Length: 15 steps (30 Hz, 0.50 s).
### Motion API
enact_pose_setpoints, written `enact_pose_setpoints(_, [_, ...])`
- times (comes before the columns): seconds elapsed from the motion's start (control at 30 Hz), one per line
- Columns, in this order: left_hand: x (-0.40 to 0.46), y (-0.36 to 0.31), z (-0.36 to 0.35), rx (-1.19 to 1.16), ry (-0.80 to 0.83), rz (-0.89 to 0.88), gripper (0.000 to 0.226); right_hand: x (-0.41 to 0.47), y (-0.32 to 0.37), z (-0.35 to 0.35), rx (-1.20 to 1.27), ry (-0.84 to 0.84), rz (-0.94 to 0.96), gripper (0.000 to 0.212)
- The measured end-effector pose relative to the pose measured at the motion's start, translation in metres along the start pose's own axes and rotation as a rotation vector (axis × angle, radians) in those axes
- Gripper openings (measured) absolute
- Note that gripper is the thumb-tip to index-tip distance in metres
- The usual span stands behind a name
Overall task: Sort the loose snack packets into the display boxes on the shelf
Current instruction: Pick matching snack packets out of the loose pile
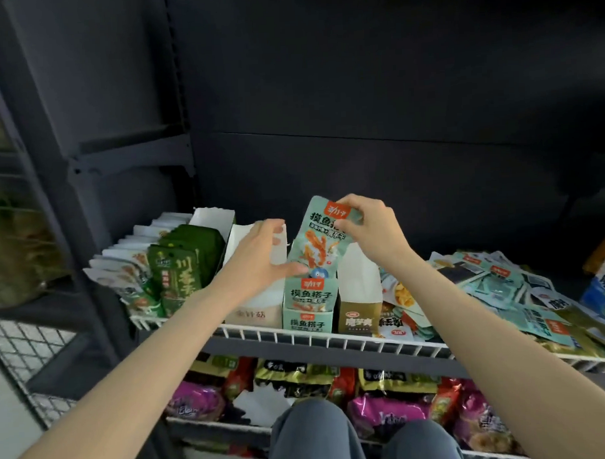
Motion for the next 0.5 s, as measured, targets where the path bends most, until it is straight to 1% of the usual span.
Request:
enact_pose_setpoints(0.1, [-0.006, 0.005, -0.01, -0.022, 0.08, -0.012, 0.097, -0.002, 0.004, -0.023, -0.17, 0.132, 0.021, 0.017])
enact_pose_setpoints(0.17, [-0.007, 0.006, -0.018, -0.078, 0.137, -0.021, 0.095, -0.004, 0.004, -0.032, -0.23, 0.188, 0.027, 0.021])
enact_pose_setpoints(0.23, [-0.008, 0.008, -0.024, -0.092, 0.154, -0.023, 0.082, -0.007, 0.004, -0.032, -0.238, 0.18, 0.033, 0.021])
enact_pose_setpoints(0.4, [-0.007, 0.006, -0.017, -0.133, 0.018, -0.053, 0.048, -0.014, 0.01, -0.026, -0.219, 0.117, 0.075, 0.017])
enact_pose_setpoints(0.47, [-0.006, 0.004, -0.019, -0.126, 0.02, -0.068, 0.038, -0.018, 0.008, -0.028, -0.19, 0.113, 0.065, 0.017])
enact_pose_setpoints(0.5, [-0.006, 0.004, -0.021, -0.12, 0.036, -0.068, 0.036, -0.02, 0.006, -0.029, -0.175, 0.116, 0.059, 0.017])
Point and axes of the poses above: each hand's wrist, its own x-axis towards the middle knuckle, its own z-axis out of the back of the hand, y = z × x, the point moved 9 cm from there along x, towards the middle knuckle, and after that the axes turned 9 degrees about y, right-handed, at the moved point
